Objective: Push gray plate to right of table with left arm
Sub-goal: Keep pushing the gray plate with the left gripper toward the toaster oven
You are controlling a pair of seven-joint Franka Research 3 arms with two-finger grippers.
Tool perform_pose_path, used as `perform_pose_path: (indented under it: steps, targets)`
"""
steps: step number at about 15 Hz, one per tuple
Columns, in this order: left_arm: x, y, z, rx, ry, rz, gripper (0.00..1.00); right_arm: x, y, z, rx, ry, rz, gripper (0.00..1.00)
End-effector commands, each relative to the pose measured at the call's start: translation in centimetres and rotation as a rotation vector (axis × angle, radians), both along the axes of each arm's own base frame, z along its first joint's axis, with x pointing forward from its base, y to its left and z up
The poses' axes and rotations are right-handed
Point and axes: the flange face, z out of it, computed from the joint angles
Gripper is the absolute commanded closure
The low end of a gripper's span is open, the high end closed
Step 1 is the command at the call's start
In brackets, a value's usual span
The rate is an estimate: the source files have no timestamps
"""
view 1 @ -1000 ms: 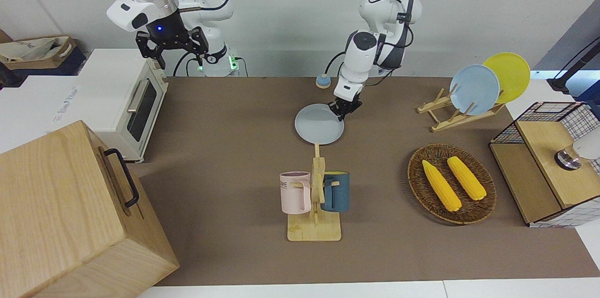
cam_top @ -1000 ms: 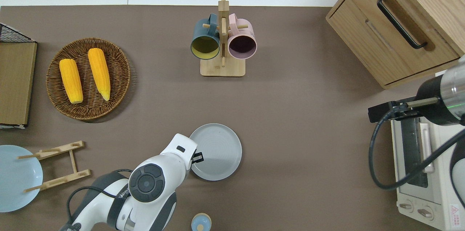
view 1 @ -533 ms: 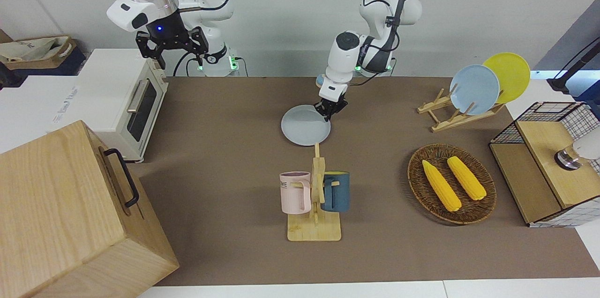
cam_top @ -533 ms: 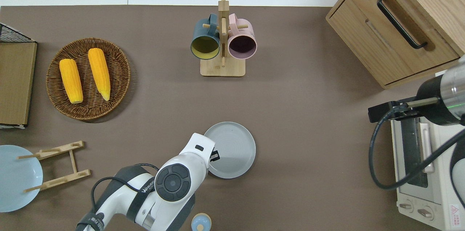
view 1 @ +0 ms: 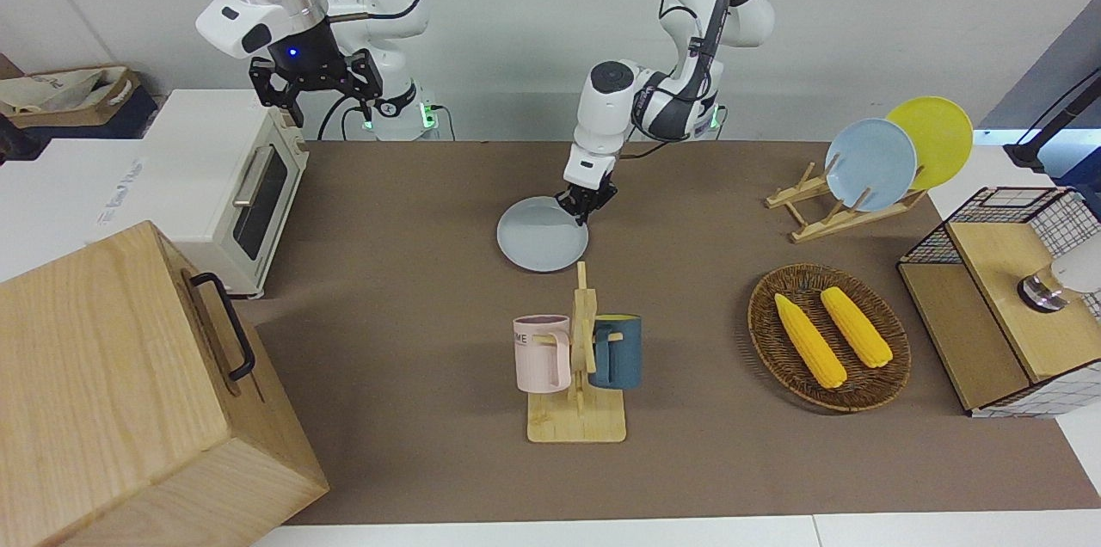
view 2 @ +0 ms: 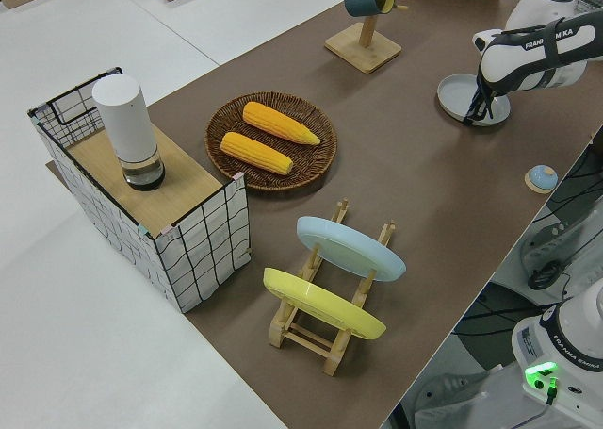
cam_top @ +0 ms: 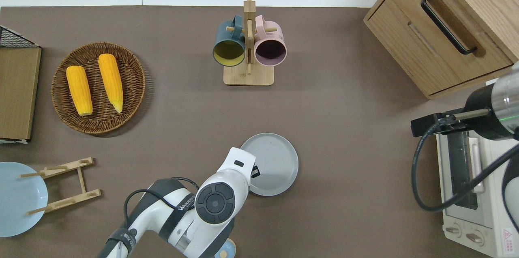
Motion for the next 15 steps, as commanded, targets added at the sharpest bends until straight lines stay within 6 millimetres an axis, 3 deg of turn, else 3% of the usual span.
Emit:
perform_pose_path:
  steps: [1,6,15]
  targets:
    - [-0.2,-2.7,-1.0,0.001,0.015,0.014,1.00,-0.3,-0.2,0.3,0.009,0.006,-0.004,0.017]
    - [-0.2,-5.0,-0.9,-0.006,0.003,0.043,1.00,-0.3,-0.2,0.2,0.009,0.006,-0.003,0.017]
    - [0.1,-11.0,-1.1,0.023,0.026,0.082,1.00,-0.3,-0.2,0.3,0.009,0.006,-0.003,0.017]
